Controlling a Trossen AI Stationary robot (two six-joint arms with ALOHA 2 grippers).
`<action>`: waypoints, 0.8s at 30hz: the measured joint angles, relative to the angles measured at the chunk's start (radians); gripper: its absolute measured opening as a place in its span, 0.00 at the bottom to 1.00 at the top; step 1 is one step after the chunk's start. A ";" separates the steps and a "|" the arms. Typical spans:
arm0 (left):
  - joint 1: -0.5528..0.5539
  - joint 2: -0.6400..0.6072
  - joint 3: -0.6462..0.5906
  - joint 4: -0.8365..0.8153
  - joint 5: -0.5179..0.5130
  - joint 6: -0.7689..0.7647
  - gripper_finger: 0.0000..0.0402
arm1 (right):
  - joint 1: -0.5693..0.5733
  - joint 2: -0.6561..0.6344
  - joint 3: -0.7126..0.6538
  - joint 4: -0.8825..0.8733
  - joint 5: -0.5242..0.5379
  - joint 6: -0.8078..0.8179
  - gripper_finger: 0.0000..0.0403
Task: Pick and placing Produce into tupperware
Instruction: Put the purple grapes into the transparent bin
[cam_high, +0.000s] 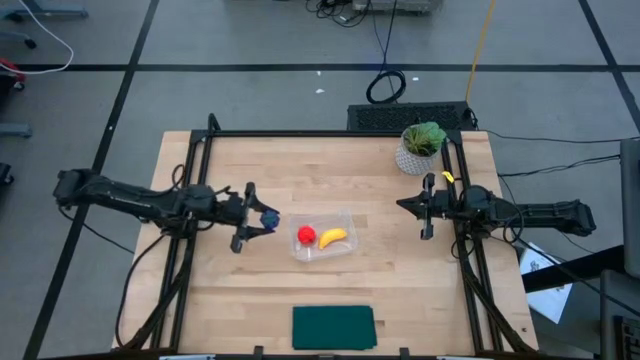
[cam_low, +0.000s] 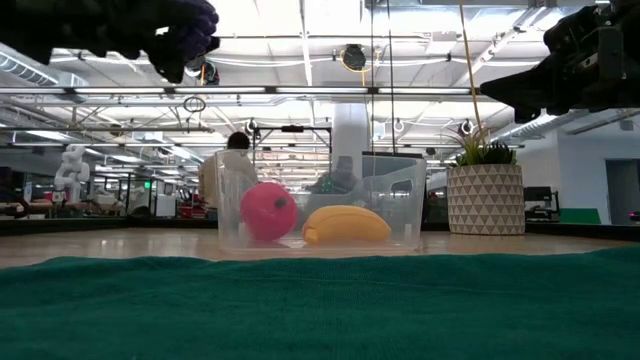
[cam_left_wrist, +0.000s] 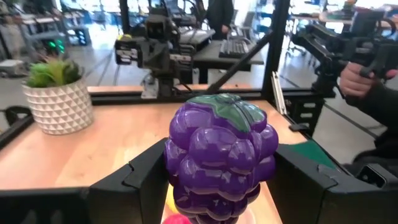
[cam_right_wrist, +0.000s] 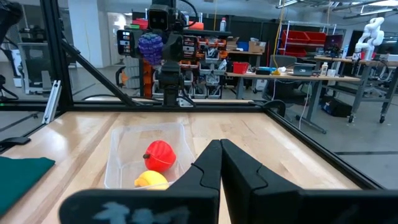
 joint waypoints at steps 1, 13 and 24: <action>0.007 0.019 0.011 0.000 0.013 0.000 0.57 | 0.000 0.000 0.000 0.000 0.000 0.000 0.00; 0.081 0.254 0.121 -0.008 0.147 -0.030 0.57 | 0.000 0.000 0.000 0.000 0.000 0.000 0.00; 0.122 0.464 0.296 -0.149 0.239 -0.025 0.57 | 0.000 0.000 0.000 0.000 0.000 0.000 0.00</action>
